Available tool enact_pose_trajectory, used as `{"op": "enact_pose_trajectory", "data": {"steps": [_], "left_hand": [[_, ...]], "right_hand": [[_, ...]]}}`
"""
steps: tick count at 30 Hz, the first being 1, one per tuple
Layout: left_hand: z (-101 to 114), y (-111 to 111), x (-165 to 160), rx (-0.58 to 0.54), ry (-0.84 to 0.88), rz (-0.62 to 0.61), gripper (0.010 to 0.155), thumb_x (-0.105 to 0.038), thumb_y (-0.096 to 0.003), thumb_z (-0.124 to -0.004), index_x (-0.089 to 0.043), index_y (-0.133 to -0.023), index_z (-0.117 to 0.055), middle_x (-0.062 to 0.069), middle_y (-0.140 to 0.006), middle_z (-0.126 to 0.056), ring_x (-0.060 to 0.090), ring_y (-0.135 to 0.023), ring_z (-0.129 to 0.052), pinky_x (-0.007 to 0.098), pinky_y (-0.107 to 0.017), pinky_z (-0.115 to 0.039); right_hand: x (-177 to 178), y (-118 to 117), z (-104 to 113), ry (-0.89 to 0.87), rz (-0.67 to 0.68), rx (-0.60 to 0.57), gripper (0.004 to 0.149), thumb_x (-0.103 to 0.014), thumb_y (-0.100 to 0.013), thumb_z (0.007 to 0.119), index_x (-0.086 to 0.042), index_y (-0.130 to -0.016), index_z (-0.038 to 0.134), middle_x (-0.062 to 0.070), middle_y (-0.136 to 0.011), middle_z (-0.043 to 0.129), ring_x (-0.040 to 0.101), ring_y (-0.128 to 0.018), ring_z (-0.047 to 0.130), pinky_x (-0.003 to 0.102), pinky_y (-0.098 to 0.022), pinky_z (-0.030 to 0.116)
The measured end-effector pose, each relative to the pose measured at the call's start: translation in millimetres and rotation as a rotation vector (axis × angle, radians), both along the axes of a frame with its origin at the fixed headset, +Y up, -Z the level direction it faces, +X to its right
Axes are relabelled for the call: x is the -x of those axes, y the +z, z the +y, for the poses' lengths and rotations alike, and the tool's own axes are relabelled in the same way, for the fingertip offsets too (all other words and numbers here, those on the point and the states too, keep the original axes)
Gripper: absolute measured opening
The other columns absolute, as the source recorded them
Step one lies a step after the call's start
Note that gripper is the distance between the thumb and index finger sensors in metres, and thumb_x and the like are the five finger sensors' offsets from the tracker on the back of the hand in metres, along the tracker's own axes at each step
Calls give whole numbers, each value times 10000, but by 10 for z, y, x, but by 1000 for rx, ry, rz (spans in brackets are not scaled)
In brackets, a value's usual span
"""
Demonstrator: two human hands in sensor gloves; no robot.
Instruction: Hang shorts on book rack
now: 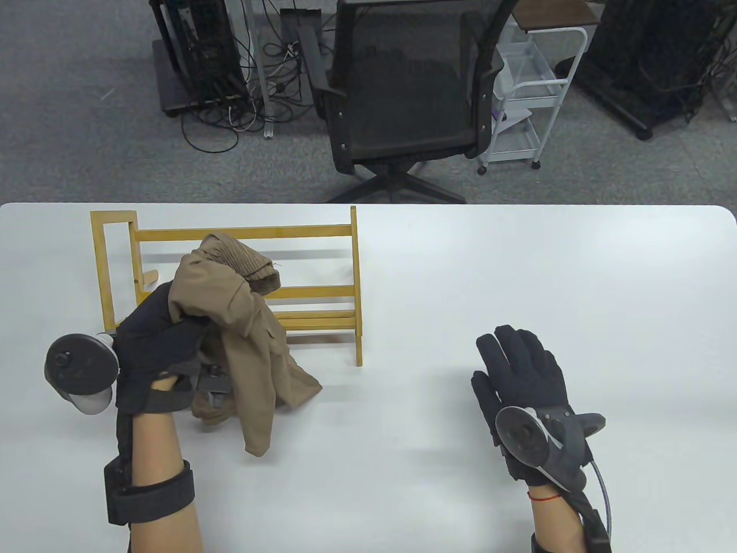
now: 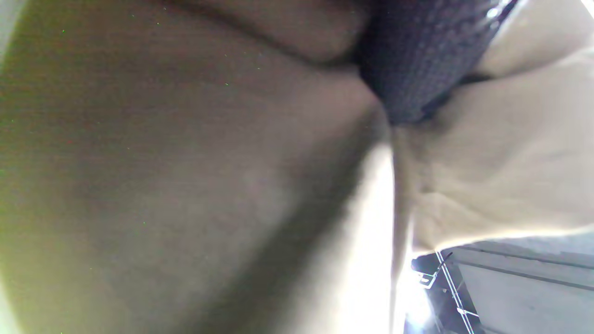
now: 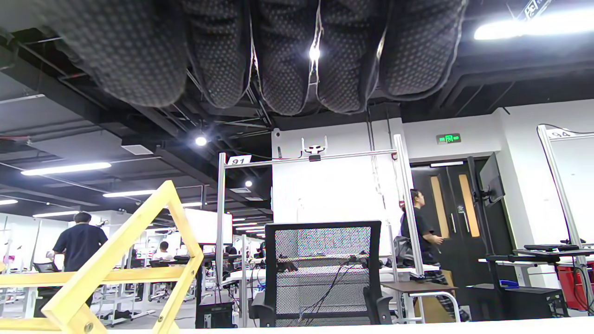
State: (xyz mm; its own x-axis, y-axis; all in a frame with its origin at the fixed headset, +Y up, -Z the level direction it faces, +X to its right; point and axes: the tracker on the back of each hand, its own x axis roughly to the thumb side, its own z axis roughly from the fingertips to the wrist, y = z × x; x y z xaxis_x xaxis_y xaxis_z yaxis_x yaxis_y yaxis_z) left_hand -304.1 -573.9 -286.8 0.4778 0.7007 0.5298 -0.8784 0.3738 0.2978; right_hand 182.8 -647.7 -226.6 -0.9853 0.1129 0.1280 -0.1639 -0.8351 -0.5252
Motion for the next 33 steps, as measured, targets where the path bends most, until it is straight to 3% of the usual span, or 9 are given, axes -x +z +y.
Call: {"op": "enact_pose_trajectory", "data": {"steps": [11,33], "left_hand": [[-35,-366,86,94,38,36,439,-406,-469,-911,-231,-867,-852,-7,-743,-1009,279,-643,-1006,533,-550,-766],[-154,-834,178,237,114,76,446,-416,-502,-860,-221,-900,-808,-4,-772,-980,273,-665,-985,526,-568,-749]], "right_hand": [[5,-19,-29,11,-6,5,572,-552,-448,756,-387,-988,662,-43,-1127,665,295,-1034,710,499,-739,667],[-41,-47,-66,21,-41,35,571,-549,-448,757,-387,-987,661,-46,-1125,666,293,-1029,715,498,-735,672]]}}
